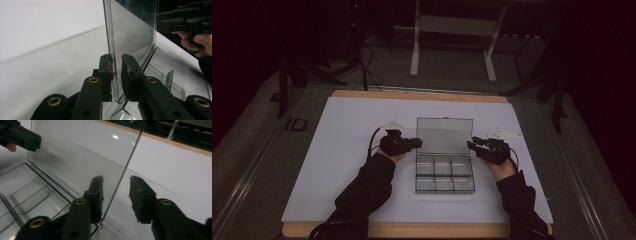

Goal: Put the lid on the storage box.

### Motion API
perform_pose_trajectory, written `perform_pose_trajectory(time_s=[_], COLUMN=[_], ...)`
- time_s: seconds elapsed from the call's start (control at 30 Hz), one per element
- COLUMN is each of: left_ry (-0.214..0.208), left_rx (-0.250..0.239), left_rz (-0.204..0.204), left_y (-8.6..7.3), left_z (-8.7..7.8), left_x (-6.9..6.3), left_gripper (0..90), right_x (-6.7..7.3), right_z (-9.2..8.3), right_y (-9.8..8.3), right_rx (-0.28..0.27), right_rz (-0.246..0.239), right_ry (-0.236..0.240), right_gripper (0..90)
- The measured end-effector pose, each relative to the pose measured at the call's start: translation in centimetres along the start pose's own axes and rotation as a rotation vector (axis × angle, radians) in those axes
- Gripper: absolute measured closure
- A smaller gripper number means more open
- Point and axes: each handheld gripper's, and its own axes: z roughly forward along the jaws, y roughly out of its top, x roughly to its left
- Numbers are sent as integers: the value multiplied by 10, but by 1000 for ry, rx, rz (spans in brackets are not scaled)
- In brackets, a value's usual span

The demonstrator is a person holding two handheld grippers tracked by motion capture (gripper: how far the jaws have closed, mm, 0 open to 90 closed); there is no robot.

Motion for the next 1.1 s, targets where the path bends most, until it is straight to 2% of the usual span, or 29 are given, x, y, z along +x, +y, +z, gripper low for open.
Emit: perform_pose_trajectory(time_s=[0.27,0.47,0.63,1.0,1.1], left_ry=[-5,16,27,31,37], left_rx=[-4,-21,-8,-5,-4], left_rz=[6,6,32,62,83], left_y=[-1,1,4,2,1], left_z=[0,-5,-11,-17,-19], left_x=[1,-2,-9,-18,-22], left_gripper=[803,803,832,817,807], right_x=[0,-1,0,2,4], right_z=[6,2,-4,-14,-18], right_y=[1,1,2,-1,-2], right_rx=[-8,-13,-19,-27,-33], right_rz=[13,17,12,6,-6], right_ry=[2,9,22,58,64], right_gripper=[738,788,824,838,838])
